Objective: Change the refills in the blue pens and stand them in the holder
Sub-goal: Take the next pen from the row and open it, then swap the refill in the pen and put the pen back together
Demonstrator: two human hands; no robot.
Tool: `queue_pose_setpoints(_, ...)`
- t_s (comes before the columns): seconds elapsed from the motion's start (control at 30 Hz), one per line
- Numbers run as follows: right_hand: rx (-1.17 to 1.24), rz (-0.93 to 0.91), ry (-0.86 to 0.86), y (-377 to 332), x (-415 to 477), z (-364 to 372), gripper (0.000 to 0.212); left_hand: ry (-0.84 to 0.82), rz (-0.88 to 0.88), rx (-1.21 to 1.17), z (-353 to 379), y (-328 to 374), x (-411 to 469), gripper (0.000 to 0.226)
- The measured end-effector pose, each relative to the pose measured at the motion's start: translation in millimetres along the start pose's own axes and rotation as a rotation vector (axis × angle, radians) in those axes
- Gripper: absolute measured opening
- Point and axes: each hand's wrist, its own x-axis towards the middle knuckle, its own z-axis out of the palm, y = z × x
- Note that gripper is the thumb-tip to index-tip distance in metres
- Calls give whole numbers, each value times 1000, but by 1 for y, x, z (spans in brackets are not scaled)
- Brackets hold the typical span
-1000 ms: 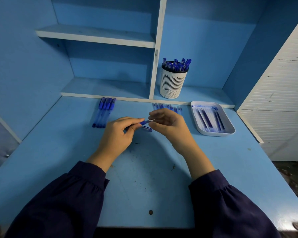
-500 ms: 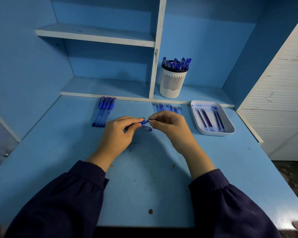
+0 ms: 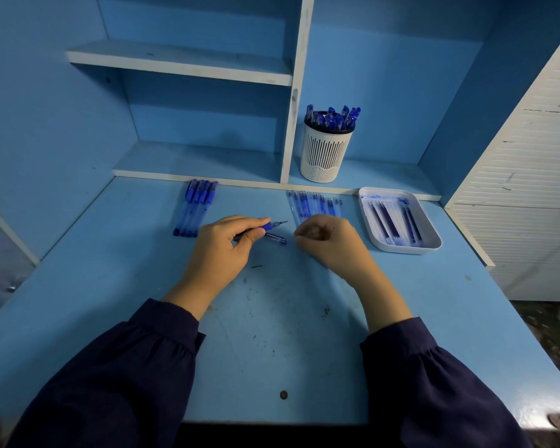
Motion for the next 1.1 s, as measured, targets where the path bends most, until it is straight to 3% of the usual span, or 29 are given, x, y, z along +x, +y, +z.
queue_pose_setpoints(0.1, -239, -59, -93, 1, -1, 7, 6, 1, -8, -6, 1, 0, 0, 23)
queue_pose_setpoints(0.27, -300, -65, -115, 2, 0, 8, 11, 0, -7, -12, 1, 1, 0, 22)
queue_pose_setpoints(0.47, -127, -5, -86, 3, -1, -4, 16, -11, -8, -7, 1, 1, 0, 22)
queue_pose_setpoints(0.7, 224, -89, -58, -11, -5, 3, 19, -28, 9, 9, 1, -1, 0, 22)
queue_pose_setpoints(0.9, 171, -147, 10, -10, -4, 15, 10, -20, 1, 2, 2, 1, -1, 22)
queue_pose_setpoints(1.1, 267, -154, 33, -9, -2, 5, 11, -1, -9, 3, 0, 3, -1, 22)
